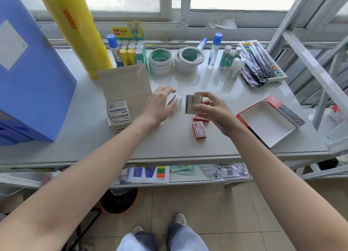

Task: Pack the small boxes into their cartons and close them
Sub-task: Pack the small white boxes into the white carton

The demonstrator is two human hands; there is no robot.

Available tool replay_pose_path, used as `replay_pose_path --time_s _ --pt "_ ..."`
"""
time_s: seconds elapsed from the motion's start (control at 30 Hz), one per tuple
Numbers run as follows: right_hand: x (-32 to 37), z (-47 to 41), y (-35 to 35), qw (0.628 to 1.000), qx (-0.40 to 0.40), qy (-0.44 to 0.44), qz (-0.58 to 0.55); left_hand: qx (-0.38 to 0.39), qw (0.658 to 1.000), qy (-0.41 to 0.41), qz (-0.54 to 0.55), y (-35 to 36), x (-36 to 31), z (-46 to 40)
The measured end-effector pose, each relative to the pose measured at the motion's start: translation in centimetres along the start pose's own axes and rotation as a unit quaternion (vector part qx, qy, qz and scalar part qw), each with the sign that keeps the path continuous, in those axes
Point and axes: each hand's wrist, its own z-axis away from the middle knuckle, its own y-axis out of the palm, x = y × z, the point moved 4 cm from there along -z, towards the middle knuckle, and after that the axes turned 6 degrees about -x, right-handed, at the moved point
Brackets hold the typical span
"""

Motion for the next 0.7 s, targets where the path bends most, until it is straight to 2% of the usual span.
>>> replay_pose_path --time_s 0.13,0.23,0.3,0.37,0.43,0.53,0.7 --pt "-0.2 -0.1 -0.8 0.999 -0.018 0.009 0.025 0.041 0.979 -0.024 -0.196 1.5 -0.5 -0.6" --pt "0.0 0.0 -1.1 0.999 -0.029 0.006 0.038 0.024 0.971 -0.026 -0.235 1.9 -0.8 -0.9" --pt "0.3 0.0 -1.4 0.999 -0.042 0.001 0.024 -0.002 0.989 -0.046 -0.138 1.4 -0.8 -0.7" --pt "0.7 0.0 -1.5 0.999 -0.050 0.002 0.001 -0.022 0.996 -0.077 0.037 0.3 -0.9 -0.1" --pt "1.1 0.0 -1.2 0.999 -0.047 0.006 -0.025 -0.031 0.981 -0.090 0.171 -0.7 -1.0 0.7" --pt "1.6 0.0 -0.3 0.998 -0.029 0.003 -0.059 -0.021 0.947 -0.124 0.296 -1.7 -0.8 1.8" --pt "2.5 0.0 1.6 0.995 -0.014 -0.009 -0.096 -0.017 0.876 -0.185 0.446 -2.8 -0.2 2.7"
